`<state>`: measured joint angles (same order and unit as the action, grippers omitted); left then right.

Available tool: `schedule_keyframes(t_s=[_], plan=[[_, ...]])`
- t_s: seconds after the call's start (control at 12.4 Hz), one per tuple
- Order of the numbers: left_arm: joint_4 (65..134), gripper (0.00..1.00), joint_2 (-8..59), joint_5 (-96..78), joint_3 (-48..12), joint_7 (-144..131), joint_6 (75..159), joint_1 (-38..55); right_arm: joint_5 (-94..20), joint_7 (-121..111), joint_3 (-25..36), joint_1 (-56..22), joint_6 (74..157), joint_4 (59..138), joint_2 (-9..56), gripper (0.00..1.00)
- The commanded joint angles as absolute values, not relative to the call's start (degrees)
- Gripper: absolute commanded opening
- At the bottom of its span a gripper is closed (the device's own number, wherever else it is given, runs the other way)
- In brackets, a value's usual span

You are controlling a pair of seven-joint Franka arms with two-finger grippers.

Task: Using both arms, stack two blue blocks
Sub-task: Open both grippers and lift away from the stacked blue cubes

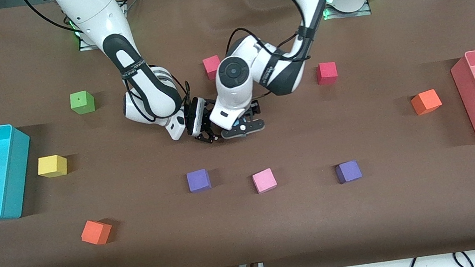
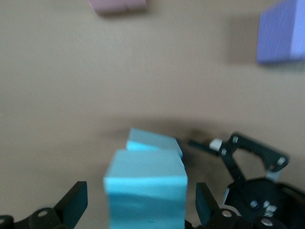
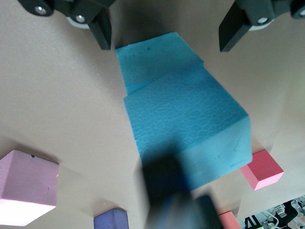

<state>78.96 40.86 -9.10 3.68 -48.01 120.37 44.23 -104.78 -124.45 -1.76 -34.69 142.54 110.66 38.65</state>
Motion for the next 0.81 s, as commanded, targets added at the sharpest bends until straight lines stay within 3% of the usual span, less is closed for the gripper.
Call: schedule_keyframes(t_s=[0.0, 0.24, 0.73], plan=[[89.3, 1.00, 27.4, -10.5, -0.1, -44.1, 119.6, 34.8, -106.1, -124.6, -1.8, -34.5, 142.0, 113.4, 36.0, 1.00], [98.0, 1.00, 14.6, -10.6, -1.7, -33.5, 117.5, 24.3, -105.8, -120.6, -1.7, -33.0, 141.0, 121.0, 30.0, 1.00], [98.1, 1.00, 2.1, -6.0, -0.4, -19.5, 97.6, 13.5, -101.4, -101.4, -1.7, -28.7, 137.9, 133.6, 18.7, 1.00]])
